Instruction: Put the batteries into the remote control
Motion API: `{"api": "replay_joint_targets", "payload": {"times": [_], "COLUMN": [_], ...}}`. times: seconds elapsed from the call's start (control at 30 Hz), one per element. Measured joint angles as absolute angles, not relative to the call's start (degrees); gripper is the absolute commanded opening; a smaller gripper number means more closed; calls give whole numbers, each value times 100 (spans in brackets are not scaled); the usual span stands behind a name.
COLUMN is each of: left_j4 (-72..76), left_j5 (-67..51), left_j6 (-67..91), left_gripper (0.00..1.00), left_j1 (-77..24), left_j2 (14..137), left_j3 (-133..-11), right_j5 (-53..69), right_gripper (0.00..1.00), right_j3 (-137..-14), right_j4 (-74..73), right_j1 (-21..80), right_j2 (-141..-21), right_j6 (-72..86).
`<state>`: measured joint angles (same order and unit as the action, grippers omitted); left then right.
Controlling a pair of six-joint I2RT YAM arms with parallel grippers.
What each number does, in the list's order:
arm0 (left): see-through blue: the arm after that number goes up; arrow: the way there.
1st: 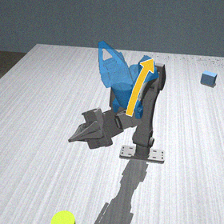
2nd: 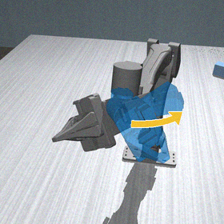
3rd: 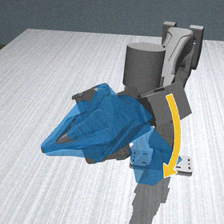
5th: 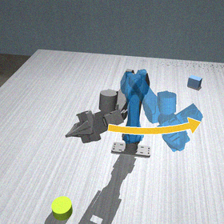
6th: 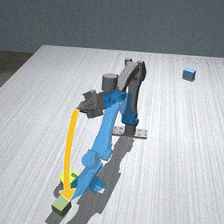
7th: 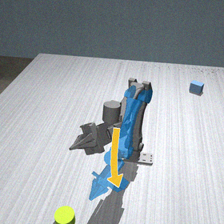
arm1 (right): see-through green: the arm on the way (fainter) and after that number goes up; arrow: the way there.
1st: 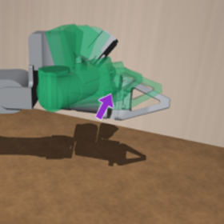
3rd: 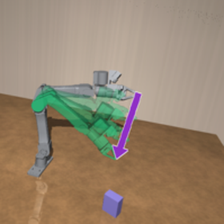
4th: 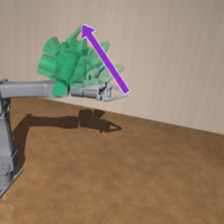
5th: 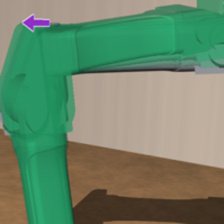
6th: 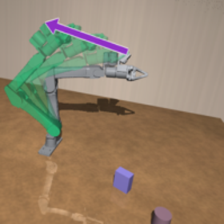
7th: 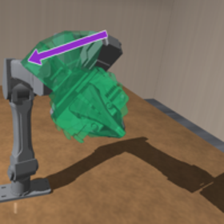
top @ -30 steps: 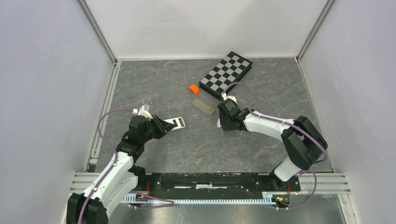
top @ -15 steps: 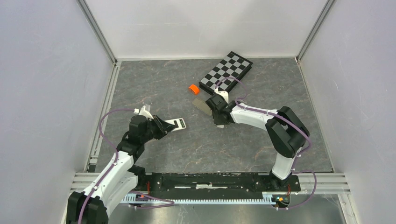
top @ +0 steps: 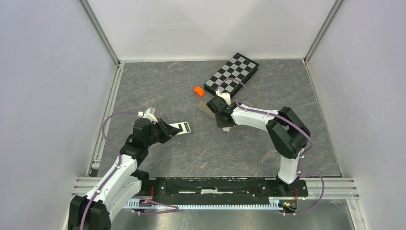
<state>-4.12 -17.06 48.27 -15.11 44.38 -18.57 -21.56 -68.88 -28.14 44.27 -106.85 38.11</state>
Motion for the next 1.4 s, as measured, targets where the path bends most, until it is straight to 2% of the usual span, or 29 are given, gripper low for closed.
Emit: {"api": "replay_joint_targets", "payload": {"times": [0.2,0.4,0.8,1.2,1.4], "left_j4": [-414,-412,-67,1361,2657], "left_j5": [-1706,-1706,-1994,-3061,-3806], "left_j6": [4825,4825,4825,4982,5645], "left_gripper": [2,2,2,2,2], "left_j1": [-1511,-1511,-1511,-1511,-1511], "left_j2": [4436,4436,4458,4912,5426], "left_j3": [-1857,-1857,-1855,-1855,-1870], "right_j5": [-2414,-2585,-2189,-158,1138], "right_gripper": [25,1,0,0,0], "right_j3": [-6949,-6949,-6233,-5218,-4963], "right_j4": [-2864,-2902,-2322,-493,755], "right_j1": [4530,4611,4528,3756,3594], "right_j2": [-10827,-10849,-10274,-7841,-7111], "right_j6": [3776,3747,3693,3640,4338]}}
